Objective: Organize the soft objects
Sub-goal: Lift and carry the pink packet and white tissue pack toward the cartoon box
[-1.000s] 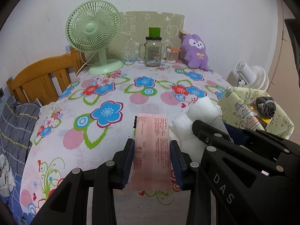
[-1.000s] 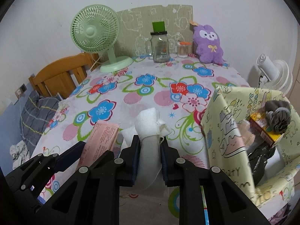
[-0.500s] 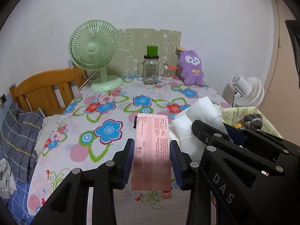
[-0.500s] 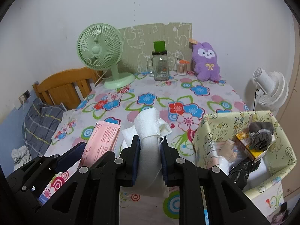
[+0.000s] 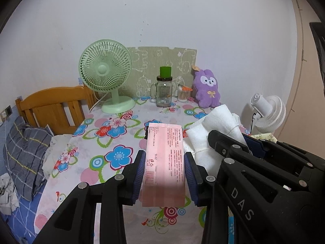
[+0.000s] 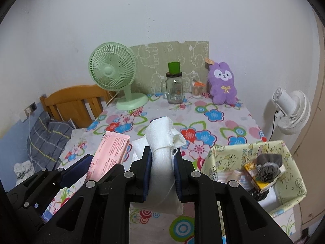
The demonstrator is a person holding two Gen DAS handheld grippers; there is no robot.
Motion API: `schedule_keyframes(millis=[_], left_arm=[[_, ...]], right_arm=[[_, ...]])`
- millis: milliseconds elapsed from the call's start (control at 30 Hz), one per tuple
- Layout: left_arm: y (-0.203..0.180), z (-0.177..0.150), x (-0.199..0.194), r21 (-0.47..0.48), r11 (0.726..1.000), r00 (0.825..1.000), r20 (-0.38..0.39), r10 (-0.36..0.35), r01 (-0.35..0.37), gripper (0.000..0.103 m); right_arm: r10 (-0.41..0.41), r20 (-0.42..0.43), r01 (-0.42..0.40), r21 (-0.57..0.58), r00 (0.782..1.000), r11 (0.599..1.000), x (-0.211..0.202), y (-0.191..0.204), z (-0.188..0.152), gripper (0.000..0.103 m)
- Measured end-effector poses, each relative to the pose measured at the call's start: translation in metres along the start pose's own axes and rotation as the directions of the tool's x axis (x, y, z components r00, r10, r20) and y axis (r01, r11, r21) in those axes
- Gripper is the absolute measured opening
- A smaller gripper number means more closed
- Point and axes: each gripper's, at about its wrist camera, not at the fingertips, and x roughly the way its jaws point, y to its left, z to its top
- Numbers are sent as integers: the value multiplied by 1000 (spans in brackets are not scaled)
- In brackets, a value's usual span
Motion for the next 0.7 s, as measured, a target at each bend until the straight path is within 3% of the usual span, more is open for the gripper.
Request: schedule_keyframes(millis=[233, 700], left_arm=[[-17, 5, -3, -4, 1000, 1000, 20, 11, -11, 39], [-68, 13, -3, 57, 997, 998, 37, -48, 46, 39]], right_arm=[[4, 17, -4, -17, 1000, 1000, -8, -14, 7, 23], [-55, 48, 54, 19, 997, 998, -27, -62, 8, 23]])
